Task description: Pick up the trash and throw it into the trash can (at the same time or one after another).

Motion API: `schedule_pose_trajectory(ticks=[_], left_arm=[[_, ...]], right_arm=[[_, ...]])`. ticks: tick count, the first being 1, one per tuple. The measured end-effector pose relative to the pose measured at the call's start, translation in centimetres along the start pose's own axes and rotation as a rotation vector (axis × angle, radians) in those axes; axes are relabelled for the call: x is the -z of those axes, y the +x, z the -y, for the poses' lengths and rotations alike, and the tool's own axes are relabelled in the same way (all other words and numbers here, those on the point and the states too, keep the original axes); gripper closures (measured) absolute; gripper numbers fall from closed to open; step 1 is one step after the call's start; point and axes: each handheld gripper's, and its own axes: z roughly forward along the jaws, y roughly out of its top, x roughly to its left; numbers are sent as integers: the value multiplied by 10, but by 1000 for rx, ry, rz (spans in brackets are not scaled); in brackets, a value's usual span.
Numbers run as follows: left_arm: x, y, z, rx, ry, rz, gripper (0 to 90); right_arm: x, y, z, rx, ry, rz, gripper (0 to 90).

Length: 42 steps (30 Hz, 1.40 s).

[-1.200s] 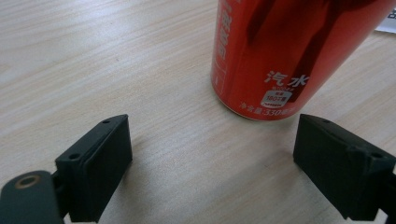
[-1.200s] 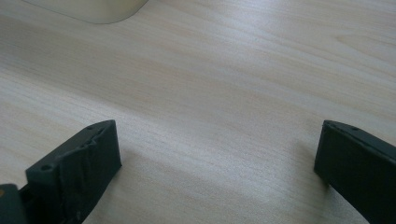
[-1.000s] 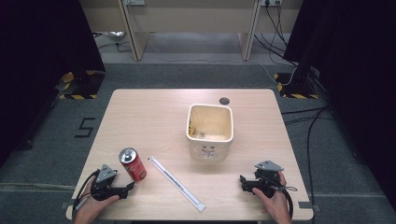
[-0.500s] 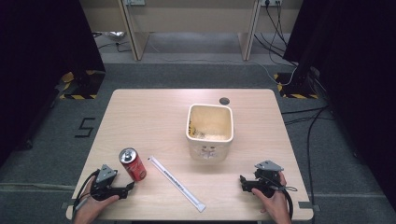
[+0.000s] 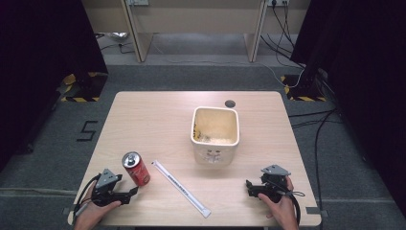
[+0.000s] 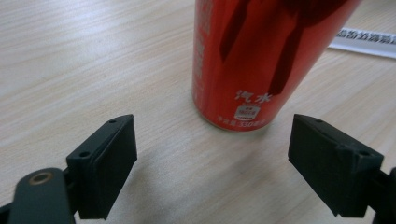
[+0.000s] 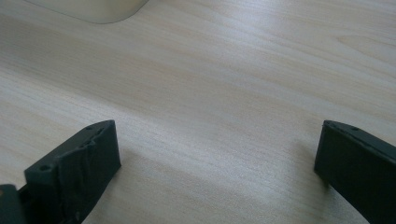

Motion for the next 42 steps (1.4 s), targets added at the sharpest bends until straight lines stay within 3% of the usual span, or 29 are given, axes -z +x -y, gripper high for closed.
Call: schedule_pose_trajectory(ticks=[15, 18, 28, 42], left_arm=[[12, -10, -13, -4, -50, 36, 151], [13, -12, -17, -9, -33, 38, 152], [23, -15, -34, -22, -80, 36, 152], [23, -16, -53, -38, -95, 34, 152]], right_arm=[[0, 0, 0, 1, 0, -1, 2], [0, 0, 0, 1, 0, -1, 2], [0, 0, 0, 1, 0, -2, 1], [0, 0, 0, 1, 0, -2, 1]])
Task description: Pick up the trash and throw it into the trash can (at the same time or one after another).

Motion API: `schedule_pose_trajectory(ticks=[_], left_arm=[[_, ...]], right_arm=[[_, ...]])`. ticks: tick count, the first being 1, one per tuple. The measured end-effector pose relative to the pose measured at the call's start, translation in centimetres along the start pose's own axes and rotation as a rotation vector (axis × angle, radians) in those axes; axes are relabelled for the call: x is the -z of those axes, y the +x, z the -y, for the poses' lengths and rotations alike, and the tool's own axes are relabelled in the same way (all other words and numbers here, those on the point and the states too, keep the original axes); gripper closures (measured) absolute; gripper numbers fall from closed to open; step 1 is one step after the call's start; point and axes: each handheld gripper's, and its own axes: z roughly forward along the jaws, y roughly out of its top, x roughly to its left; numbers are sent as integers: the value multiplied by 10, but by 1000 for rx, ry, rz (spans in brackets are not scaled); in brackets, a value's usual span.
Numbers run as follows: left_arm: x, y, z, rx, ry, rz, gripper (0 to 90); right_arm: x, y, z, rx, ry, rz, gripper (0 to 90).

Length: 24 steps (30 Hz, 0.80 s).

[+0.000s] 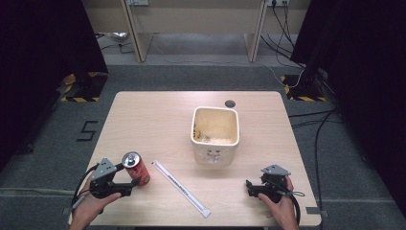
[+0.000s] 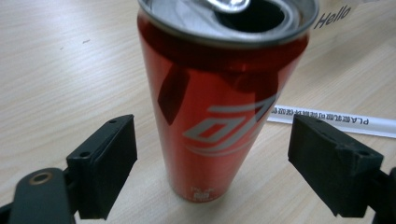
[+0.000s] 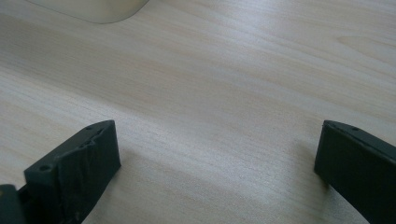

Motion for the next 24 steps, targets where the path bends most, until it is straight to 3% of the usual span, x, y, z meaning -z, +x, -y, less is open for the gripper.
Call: schedule_pose_trajectory(ticks=[21, 24], left_arm=[[-10, 2, -18, -1, -1, -2, 166], [-11, 1, -19, -2, -2, 1, 207]], right_arm=[[0, 0, 0, 0, 0, 0, 2], [0, 0, 0, 0, 0, 0, 2]])
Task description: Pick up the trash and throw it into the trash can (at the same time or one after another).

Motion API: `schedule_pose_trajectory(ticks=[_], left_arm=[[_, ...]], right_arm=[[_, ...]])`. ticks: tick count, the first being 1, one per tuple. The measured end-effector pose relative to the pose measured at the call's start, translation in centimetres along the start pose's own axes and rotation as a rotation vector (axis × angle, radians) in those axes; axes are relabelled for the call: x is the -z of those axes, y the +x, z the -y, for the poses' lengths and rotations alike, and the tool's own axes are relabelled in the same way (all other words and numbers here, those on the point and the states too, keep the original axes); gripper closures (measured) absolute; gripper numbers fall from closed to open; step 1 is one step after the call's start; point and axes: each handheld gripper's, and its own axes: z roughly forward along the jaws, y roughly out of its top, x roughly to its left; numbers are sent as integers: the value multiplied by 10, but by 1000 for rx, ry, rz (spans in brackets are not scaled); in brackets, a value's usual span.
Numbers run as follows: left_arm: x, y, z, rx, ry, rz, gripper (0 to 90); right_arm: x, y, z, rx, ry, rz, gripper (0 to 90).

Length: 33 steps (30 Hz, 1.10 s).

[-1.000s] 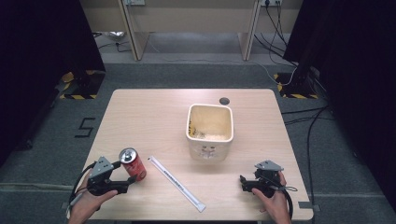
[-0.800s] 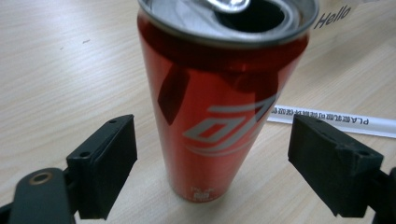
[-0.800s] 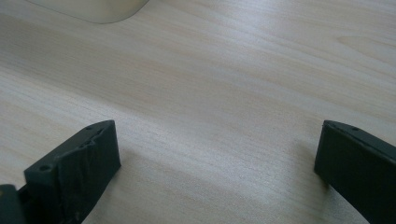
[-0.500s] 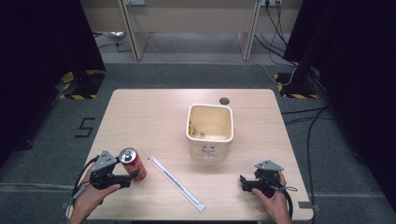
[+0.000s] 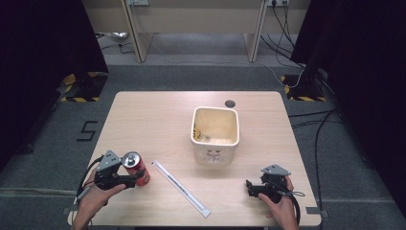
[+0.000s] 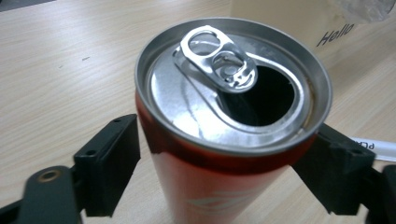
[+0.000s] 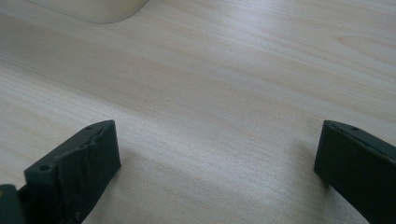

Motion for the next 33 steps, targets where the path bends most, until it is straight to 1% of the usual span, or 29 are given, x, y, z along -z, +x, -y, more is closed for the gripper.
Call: schedule_pose_trajectory(ticks=[2, 3, 4, 7, 8, 9, 10, 17, 22, 24, 25, 27, 31, 32, 33], left_arm=[[-1, -1, -1, -8, 2, 0, 254], [-2, -1, -1, -9, 6, 2, 293], [-4, -1, -1, -21, 3, -2, 330], [-4, -2, -1, -27, 6, -5, 337], [-4, -3, -2, -31, 3, -5, 337], [-2, -3, -4, -31, -9, 1, 339], [-2, -3, -4, -31, -9, 1, 339], [3, -9, -20, -56, -25, 25, 340], [4, -10, -27, -63, -31, 38, 341], [5, -12, -32, -79, -40, 35, 340], [5, -12, -34, -91, -46, 52, 341], [5, -12, -35, -84, -44, 49, 341], [4, -14, -40, -90, -48, 60, 341], [2, -15, -44, -99, -61, 85, 341], [2, -16, -45, -94, -60, 82, 341]], right_arm=[[0, 0, 0, 1, 0, 0, 2], [0, 0, 0, 0, 0, 0, 2], [0, 0, 0, 0, 0, 0, 2], [0, 0, 0, 0, 0, 0, 2], [0, 0, 0, 0, 0, 0, 2], [0, 0, 0, 1, 0, 0, 2], [0, 0, 0, 1, 0, 0, 2], [0, 0, 0, 1, 0, 0, 2], [0, 0, 0, 1, 0, 0, 2], [0, 0, 0, 0, 0, 0, 2], [0, 0, 0, 1, 0, 0, 2], [0, 0, 0, 1, 0, 0, 2], [0, 0, 0, 1, 0, 0, 3], [0, 0, 0, 1, 0, 0, 3], [0, 0, 0, 1, 0, 0, 3]])
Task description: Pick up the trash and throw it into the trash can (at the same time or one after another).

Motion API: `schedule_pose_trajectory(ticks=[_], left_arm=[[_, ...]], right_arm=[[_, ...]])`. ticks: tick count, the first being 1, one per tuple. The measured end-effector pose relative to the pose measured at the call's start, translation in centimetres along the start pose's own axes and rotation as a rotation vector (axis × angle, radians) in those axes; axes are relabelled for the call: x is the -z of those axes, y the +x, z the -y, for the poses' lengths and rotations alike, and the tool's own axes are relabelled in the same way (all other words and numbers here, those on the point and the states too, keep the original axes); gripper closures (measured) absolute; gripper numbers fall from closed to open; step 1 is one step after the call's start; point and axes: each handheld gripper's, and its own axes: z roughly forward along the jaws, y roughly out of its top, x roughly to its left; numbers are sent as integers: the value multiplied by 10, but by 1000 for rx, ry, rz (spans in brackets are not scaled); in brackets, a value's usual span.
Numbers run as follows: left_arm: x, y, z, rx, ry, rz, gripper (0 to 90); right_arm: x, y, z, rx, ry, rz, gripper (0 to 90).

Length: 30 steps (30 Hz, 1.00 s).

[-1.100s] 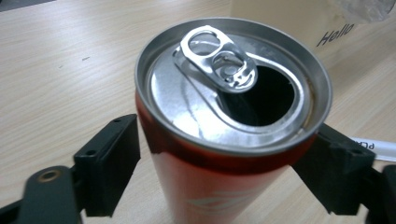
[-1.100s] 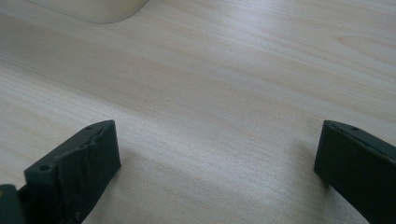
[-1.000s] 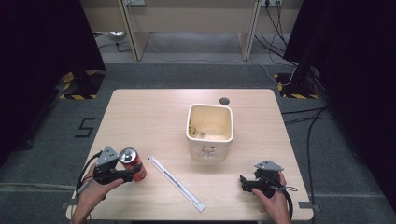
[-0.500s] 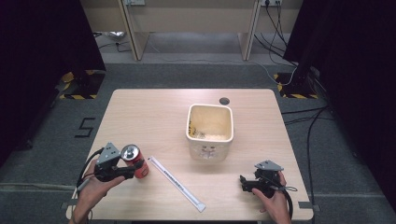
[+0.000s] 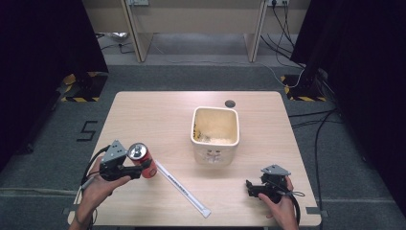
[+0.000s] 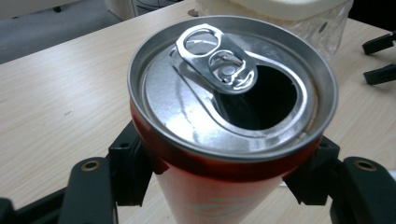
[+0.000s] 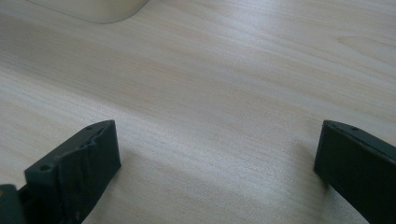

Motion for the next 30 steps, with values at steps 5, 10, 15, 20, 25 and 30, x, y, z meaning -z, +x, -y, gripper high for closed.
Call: schedule_pose_trajectory(ticks=[5, 10, 15, 20, 25, 30], left_arm=[[-4, -2, -9, -4, -12, 35, 341], [-6, -4, -15, -13, -13, 38, 341], [-9, -6, -21, -21, -19, 46, 341], [-9, -6, -28, -27, -25, 49, 340], [-9, -7, -39, -24, -48, 81, 340], [-9, -11, -52, -44, -47, 100, 340]], right_arm=[[0, 0, 0, 3, -1, 1, 4], [0, 0, 0, 8, -2, 3, 6], [0, 0, 0, 7, -1, 3, 6], [0, 0, 0, 6, -1, 3, 6], [0, 0, 0, 8, -1, 3, 6], [0, 0, 0, 7, -1, 3, 6]])
